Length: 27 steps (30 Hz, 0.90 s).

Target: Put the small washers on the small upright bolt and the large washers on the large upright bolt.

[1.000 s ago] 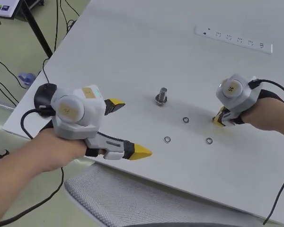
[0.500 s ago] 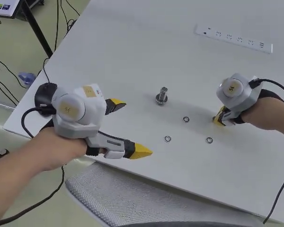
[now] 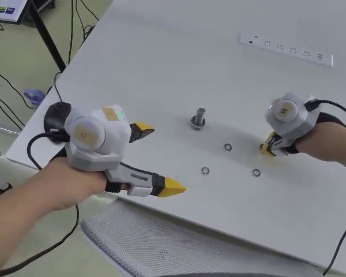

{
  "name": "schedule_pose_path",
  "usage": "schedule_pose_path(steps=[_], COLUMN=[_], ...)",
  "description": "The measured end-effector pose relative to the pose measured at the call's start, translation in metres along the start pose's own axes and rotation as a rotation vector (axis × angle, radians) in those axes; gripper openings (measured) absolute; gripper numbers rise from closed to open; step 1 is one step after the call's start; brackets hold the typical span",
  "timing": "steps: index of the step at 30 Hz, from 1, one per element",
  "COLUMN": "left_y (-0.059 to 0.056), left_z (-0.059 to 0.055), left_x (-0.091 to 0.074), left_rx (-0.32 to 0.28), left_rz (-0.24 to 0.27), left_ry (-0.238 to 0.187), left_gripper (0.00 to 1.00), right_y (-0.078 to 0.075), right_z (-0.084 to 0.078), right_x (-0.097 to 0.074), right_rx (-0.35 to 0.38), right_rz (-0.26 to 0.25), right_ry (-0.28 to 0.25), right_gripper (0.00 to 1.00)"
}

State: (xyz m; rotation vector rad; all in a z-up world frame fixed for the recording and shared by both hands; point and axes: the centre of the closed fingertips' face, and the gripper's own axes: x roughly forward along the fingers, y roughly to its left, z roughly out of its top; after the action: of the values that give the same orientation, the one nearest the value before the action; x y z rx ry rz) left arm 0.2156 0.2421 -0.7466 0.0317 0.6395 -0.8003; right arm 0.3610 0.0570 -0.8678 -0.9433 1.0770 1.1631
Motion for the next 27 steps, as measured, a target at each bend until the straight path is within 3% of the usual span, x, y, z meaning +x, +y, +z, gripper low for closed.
schedule_pose_path(steps=[12,27], left_y=[0.001,0.001], left_z=[0.0,0.015], left_x=[-0.001,-0.004], left_rx=[0.012,0.047], left_rz=[-0.003,-0.027], left_ry=[0.008,-0.012], left_gripper=[0.85,0.86], right_y=[0.002,-0.003], right_z=[0.004,0.017], right_x=[-0.004,-0.035], right_rx=[0.004,0.027], right_rz=[0.013,-0.023], right_ry=[-0.017,-0.051], right_gripper=[0.23,0.23])
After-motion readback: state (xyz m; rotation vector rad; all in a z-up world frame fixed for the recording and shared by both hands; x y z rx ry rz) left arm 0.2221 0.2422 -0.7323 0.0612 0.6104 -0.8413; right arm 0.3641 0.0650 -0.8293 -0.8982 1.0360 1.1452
